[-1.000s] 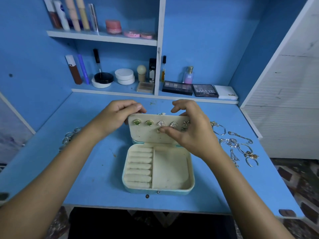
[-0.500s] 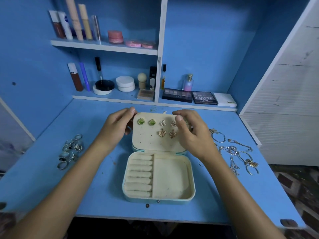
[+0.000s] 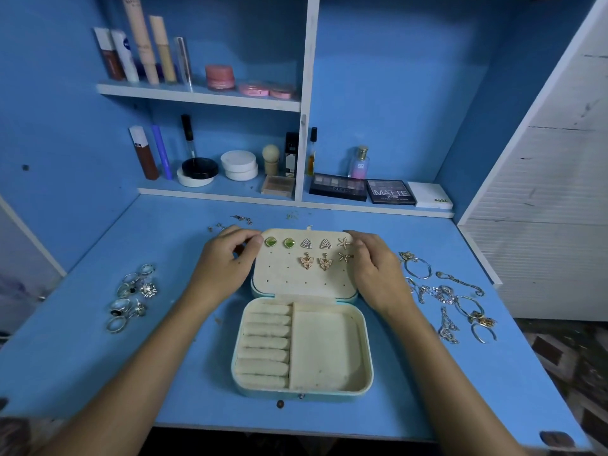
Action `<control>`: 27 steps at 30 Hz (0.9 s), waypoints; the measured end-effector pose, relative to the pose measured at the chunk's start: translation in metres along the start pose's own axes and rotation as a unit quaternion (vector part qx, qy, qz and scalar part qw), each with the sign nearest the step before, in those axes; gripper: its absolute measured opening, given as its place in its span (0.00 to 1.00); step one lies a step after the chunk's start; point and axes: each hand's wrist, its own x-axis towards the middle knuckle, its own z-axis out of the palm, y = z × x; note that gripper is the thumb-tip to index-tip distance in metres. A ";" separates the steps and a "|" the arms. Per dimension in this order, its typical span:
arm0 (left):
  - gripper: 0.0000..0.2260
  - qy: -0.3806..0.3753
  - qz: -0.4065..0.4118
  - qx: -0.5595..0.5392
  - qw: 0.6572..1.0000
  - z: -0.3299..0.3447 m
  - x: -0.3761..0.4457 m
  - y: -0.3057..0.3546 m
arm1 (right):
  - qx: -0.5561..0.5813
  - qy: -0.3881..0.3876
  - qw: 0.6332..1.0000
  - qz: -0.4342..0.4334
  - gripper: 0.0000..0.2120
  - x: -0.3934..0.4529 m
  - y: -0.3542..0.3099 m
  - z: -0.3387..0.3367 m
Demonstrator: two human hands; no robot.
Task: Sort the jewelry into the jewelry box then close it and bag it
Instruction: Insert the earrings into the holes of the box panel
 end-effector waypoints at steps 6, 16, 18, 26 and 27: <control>0.09 -0.006 0.015 0.052 0.999 0.002 -0.003 -0.004 | 0.003 -0.040 0.999 0.031 0.20 0.000 0.003 0.002; 0.09 -0.005 0.000 0.077 0.997 0.006 -0.001 -0.010 | -0.041 -0.031 0.997 0.051 0.18 0.003 -0.005 0.007; 0.09 -0.006 -0.003 0.072 0.997 0.006 -0.001 -0.010 | -0.042 -0.021 0.998 0.051 0.18 0.003 -0.006 0.010; 0.07 0.012 0.005 0.079 0.997 0.004 0.005 -0.010 | -0.034 0.001 0.998 0.058 0.15 0.000 -0.009 0.010; 0.07 0.022 0.011 0.086 0.996 0.003 0.008 -0.009 | -0.035 0.001 0.998 0.054 0.16 0.000 -0.009 0.010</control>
